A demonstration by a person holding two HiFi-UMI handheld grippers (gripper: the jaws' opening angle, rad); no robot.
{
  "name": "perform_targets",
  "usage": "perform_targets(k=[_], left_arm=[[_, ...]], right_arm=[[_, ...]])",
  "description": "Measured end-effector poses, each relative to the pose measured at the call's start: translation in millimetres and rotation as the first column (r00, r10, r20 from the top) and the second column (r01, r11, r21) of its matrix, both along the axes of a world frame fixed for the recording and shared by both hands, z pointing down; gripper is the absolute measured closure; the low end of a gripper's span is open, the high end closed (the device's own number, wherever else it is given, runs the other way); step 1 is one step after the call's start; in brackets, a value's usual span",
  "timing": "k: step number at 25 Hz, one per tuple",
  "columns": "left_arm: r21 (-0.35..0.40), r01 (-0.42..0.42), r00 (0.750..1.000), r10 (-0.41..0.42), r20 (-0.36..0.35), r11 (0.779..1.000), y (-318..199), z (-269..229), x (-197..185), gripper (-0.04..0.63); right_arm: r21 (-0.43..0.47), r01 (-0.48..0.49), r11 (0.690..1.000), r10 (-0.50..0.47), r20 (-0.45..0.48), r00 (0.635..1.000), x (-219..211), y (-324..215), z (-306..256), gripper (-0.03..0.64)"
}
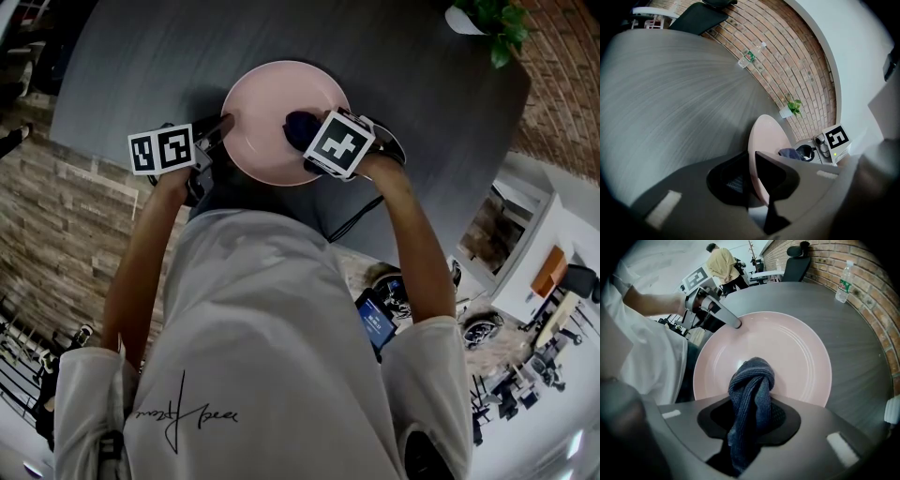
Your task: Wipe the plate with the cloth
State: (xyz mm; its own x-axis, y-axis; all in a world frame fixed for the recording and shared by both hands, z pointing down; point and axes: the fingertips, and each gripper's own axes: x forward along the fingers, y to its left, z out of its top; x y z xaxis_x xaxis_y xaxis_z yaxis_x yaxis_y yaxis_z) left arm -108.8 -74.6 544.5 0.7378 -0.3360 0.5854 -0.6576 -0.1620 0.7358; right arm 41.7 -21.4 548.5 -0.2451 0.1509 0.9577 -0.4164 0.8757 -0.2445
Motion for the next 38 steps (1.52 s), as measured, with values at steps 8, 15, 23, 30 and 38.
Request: perform_targets(k=[8,15,23,30,38], left_arm=[[0.001,0.001,1.000,-0.001,0.003,1.000,-1,0,0,0.534],[0.003,0.001,1.000,-0.001,0.001,1.000,-1,0,0,0.534],[0.021,-0.008,1.000,0.008,0.001,1.000,2,-1,0,0.528],[0.039,0.000,1.000,0.001,-0.020,0.999,3,-6,-3,0.525],[0.090,0.082,0.995,-0.078,-0.055,0.993,-2,-21,-19,0.554]], right_arm=[[0.104,0.006,0.995,-0.007,0.017,1.000,-2,-21,-3,0.482],[0.140,0.005,0.990,-0.007,0.012,1.000,-1,-27,-2,0.483],[0.224,-0.047,0.974,0.039,0.044,0.998,3,-38,-5,0.489],[0.292,-0.108,0.950,0.085,0.089,0.992,4,-45,-8,0.492],[0.380,-0.165,0.910,0.099,0.189,0.977,2,-46,-23,0.494]])
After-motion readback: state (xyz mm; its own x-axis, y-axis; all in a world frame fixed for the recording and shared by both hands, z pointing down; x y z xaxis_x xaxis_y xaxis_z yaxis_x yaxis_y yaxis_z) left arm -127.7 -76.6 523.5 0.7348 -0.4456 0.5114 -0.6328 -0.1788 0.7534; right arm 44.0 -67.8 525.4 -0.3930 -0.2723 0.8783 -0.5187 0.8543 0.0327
